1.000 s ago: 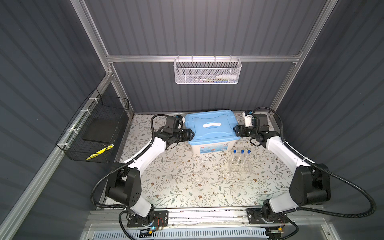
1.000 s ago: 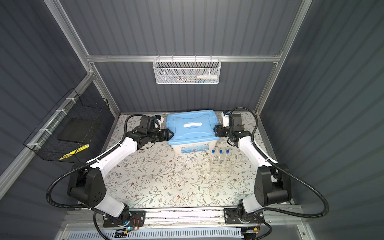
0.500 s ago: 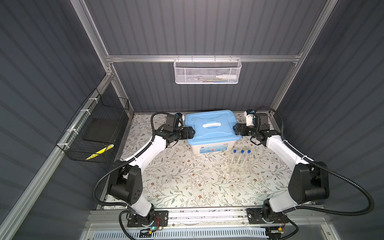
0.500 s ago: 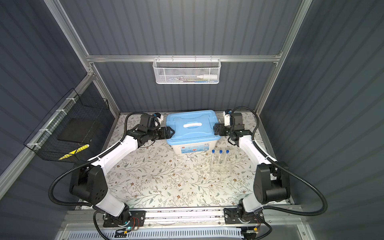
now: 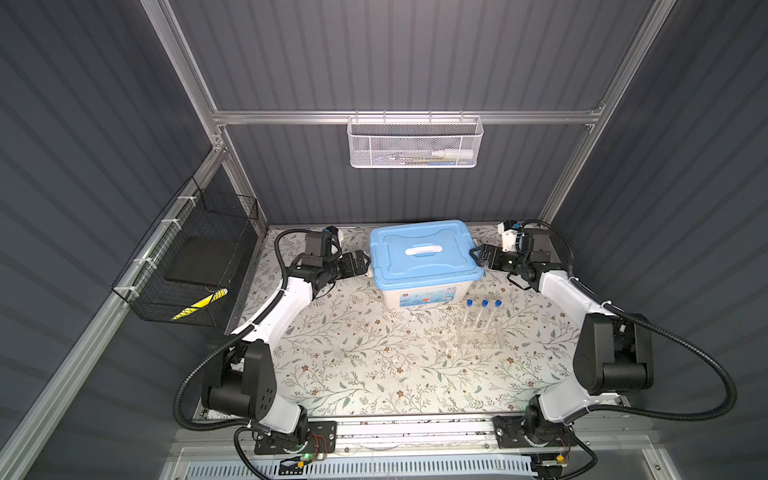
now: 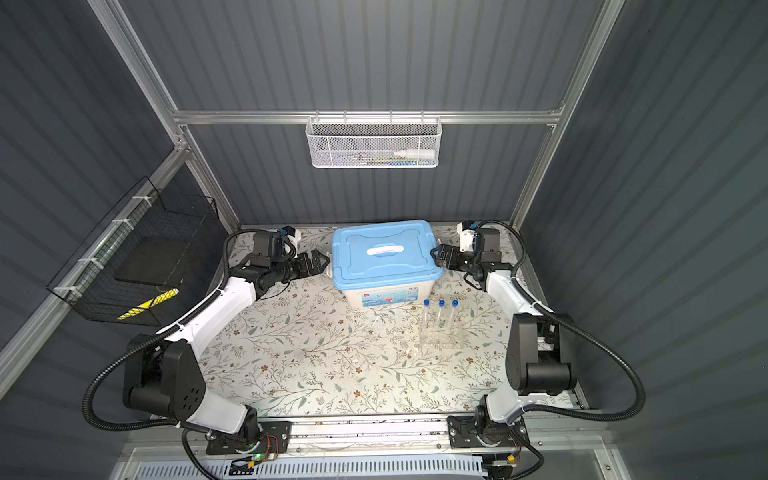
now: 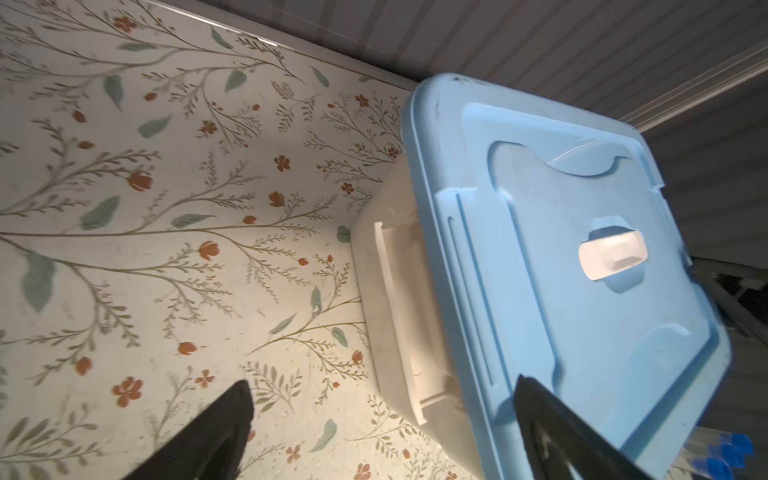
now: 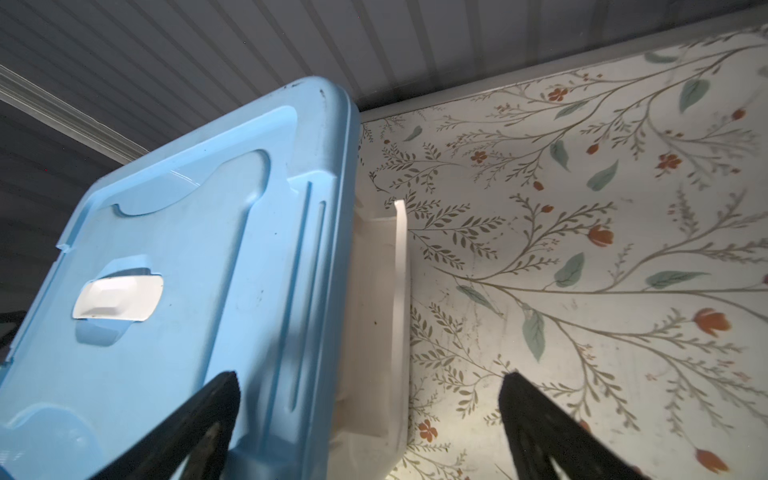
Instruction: Organize the chemistry lab equipment
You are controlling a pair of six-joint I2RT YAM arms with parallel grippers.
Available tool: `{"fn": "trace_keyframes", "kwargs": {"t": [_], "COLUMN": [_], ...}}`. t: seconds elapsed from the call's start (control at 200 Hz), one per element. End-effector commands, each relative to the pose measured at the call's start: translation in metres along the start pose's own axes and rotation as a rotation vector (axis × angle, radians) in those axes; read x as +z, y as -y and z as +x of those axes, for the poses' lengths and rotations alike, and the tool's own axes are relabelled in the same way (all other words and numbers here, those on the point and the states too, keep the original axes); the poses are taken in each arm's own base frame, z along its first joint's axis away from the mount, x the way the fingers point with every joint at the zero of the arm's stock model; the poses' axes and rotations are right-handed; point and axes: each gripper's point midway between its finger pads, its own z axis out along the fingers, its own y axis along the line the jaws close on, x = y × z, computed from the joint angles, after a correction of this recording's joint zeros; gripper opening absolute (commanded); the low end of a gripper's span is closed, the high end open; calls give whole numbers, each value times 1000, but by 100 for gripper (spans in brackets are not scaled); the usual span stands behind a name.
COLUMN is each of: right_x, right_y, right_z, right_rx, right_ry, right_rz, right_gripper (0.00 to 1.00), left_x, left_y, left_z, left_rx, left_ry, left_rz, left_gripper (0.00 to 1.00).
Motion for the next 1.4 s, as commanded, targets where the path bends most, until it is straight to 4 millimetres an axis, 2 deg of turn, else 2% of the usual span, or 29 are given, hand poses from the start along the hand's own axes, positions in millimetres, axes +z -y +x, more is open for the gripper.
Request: {"fn": "trace_keyframes", "kwargs": {"t": [0.0,0.245,0.415,0.695,1.02,1.391], "right_x": [4,14,21,21,20,14], "right_y": [-6,-10,-13,-14,-21,-30], "right_z": [0,5,10,9,2,0], "right_rx": [77,148,190,216,225,148], "right_ry": [-2,-35,-68,-67,-50,-46], "right_rz": [-101,-185,-229,-239,-272,-212], "right_gripper": [99,99,99,95,88,79], "left_x": [8,19,26,31,26,15], "left_y": [17,32,31,36,47,57], "left_z": [4,7,14,17,9,-5], "left_rx": [-25,-97,-138,-205,-244,-237], "left_ry": [-22,-27,-39,-45,-21,15], "left_rz": [128,269,294,368,433,457], "left_gripper": [100,100,100,100,99,90]}}
